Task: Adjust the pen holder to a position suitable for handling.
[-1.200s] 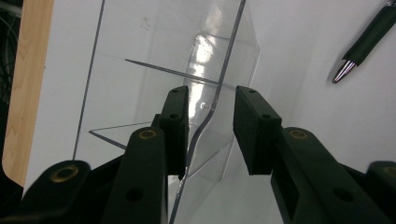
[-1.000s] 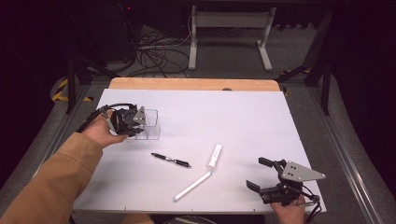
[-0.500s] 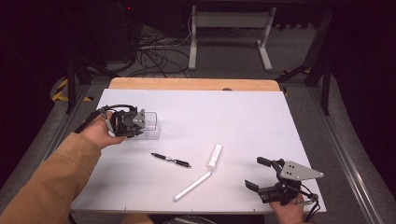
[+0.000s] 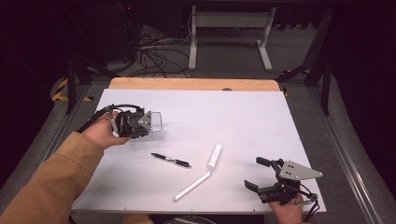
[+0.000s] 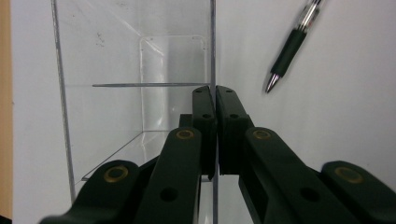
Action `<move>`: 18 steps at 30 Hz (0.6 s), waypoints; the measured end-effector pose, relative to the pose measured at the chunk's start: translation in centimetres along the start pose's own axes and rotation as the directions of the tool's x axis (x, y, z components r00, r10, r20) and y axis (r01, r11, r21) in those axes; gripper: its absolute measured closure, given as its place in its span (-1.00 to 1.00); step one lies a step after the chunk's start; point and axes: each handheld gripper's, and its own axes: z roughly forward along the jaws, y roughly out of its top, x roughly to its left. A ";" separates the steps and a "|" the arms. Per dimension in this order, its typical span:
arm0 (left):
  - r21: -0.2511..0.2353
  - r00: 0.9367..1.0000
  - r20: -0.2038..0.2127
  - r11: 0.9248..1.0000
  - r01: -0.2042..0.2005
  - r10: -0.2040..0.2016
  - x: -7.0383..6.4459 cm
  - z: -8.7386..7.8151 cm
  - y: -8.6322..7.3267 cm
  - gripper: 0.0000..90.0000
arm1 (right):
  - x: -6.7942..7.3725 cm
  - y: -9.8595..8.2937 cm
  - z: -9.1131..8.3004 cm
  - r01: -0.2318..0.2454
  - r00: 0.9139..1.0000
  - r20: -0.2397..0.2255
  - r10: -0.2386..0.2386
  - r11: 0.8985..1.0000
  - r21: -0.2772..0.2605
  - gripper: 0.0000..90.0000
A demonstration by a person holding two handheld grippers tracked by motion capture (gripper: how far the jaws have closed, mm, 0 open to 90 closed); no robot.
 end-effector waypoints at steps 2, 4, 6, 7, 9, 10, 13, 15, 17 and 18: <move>-0.021 1.000 0.002 1.000 -0.009 0.009 0.0 -0.3 0.8 0.95 | 0.0 0.0 0.0 -0.001 1.000 0.002 0.001 1.000 0.001 -0.79; -0.039 1.000 0.012 0.999 -0.016 0.017 -0.1 -0.3 1.6 0.95 | 0.1 0.0 0.0 0.001 1.000 0.001 -0.001 1.000 0.003 -0.79; -0.048 0.999 0.012 0.998 -0.029 0.030 -0.2 -0.3 2.6 0.94 | 0.1 0.0 -0.1 0.002 1.000 0.002 -0.002 1.000 0.001 -0.79; -0.057 0.999 0.018 0.998 -0.038 0.039 -0.2 -0.3 3.1 0.95 | 0.1 0.0 -0.1 0.002 1.000 0.002 -0.002 1.000 0.000 -0.79; -0.068 0.998 0.026 0.997 -0.048 0.050 -0.4 -0.1 4.0 0.95 | 0.1 0.0 -0.2 0.001 1.000 0.003 -0.001 1.000 0.000 -0.79; -0.072 0.998 0.027 0.996 -0.054 0.056 -0.5 0.0 4.5 0.95 | 0.1 -0.1 -0.2 -0.001 1.000 0.004 0.001 1.000 0.000 -0.79; -0.082 0.996 0.046 0.994 -0.069 0.073 -0.6 0.3 5.9 0.95 | 0.1 -0.1 -0.3 -0.001 1.000 0.003 0.001 1.000 -0.002 -0.79; -0.085 0.995 0.051 0.993 -0.084 0.088 -0.7 0.5 6.7 0.95 | 0.1 -0.1 -0.3 0.000 1.000 0.003 0.000 1.000 -0.003 -0.79; -0.089 0.994 0.063 0.992 -0.085 0.091 -0.9 0.7 7.5 0.95 | 0.0 -0.1 -0.3 -0.001 1.000 0.002 0.001 1.000 -0.003 -0.79; -0.090 0.993 0.068 0.992 -0.088 0.095 -0.9 0.9 7.9 0.95 | 0.0 -0.1 -0.3 -0.001 1.000 0.002 0.001 1.000 -0.003 -0.79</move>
